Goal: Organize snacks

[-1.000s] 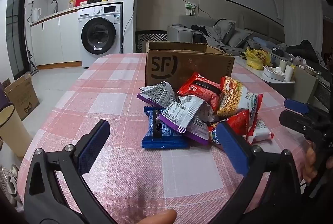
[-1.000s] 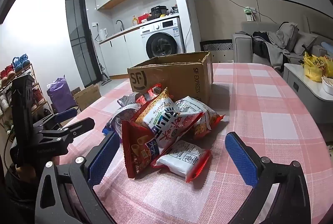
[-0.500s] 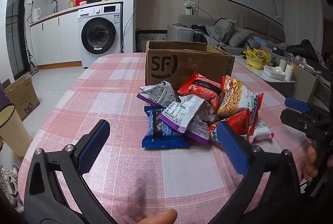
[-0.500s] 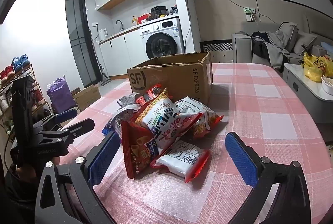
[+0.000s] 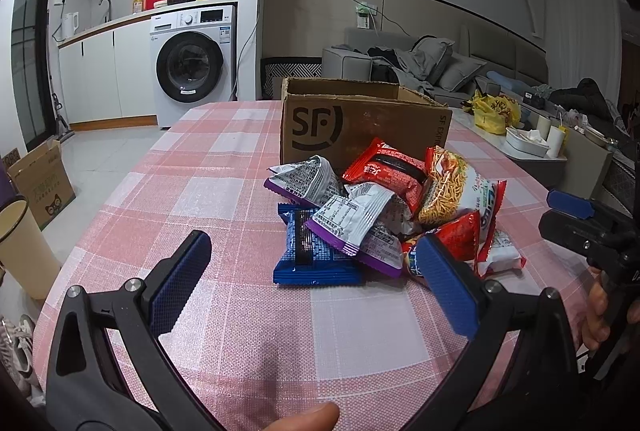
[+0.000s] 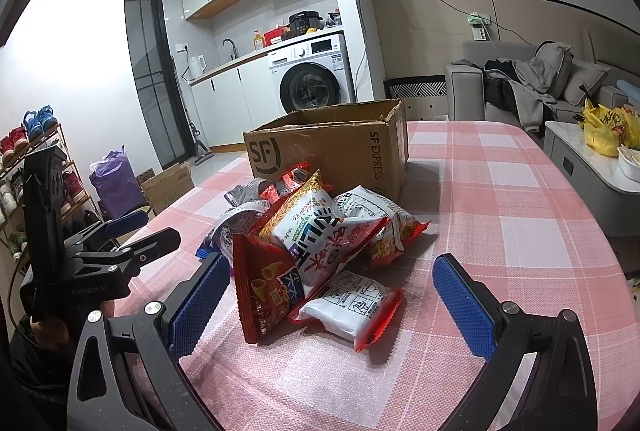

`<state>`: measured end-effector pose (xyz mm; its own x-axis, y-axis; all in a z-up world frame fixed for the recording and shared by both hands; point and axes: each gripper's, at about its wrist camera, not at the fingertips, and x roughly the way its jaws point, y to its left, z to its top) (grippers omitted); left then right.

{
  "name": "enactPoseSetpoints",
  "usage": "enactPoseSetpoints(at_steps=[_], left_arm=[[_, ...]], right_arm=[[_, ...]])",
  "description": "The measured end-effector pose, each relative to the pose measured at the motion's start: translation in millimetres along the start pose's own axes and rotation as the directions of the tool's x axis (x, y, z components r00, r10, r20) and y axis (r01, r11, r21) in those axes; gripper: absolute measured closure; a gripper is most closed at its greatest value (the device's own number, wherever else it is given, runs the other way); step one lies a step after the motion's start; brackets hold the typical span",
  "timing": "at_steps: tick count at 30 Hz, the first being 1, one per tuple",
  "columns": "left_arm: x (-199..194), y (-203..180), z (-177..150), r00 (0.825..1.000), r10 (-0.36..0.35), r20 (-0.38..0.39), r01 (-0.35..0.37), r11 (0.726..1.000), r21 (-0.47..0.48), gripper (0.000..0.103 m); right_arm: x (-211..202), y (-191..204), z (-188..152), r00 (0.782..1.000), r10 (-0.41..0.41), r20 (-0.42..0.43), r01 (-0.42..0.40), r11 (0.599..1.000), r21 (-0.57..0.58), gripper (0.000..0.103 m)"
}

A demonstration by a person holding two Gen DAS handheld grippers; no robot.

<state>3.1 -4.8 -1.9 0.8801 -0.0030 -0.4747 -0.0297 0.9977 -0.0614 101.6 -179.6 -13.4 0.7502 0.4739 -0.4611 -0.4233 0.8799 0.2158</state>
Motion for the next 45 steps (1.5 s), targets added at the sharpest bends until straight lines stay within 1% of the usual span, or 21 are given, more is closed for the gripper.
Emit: enactPoseSetpoints(at_steps=[2,14,29,36,45], left_arm=[[-3,5,0,1.000,0.000,-0.004,0.000,1.000,-0.006,0.001],[3,10,3,1.000,0.009,-0.021,-0.009,1.000,-0.017,0.001],[5,15,5,1.000,0.010,-0.022,-0.010,1.000,-0.026,0.001],[4,16,7,1.000,0.011,-0.021,-0.011,1.000,-0.022,0.001],[5,19,8,0.999,0.016,-0.033,-0.016,0.999,-0.028,0.001]], right_arm=[[3,-1,-1,1.000,-0.001,0.000,0.001,1.000,-0.002,0.000],[1,0,2,1.000,-0.011,-0.012,0.011,1.000,-0.001,0.000],[5,1,4,0.999,-0.019,-0.029,0.019,1.000,-0.005,0.000],[6,1,6,0.999,-0.032,-0.021,0.032,0.999,-0.012,0.000],[8,3,6,0.998,-0.047,-0.044,0.046,0.999,-0.023,0.000]])
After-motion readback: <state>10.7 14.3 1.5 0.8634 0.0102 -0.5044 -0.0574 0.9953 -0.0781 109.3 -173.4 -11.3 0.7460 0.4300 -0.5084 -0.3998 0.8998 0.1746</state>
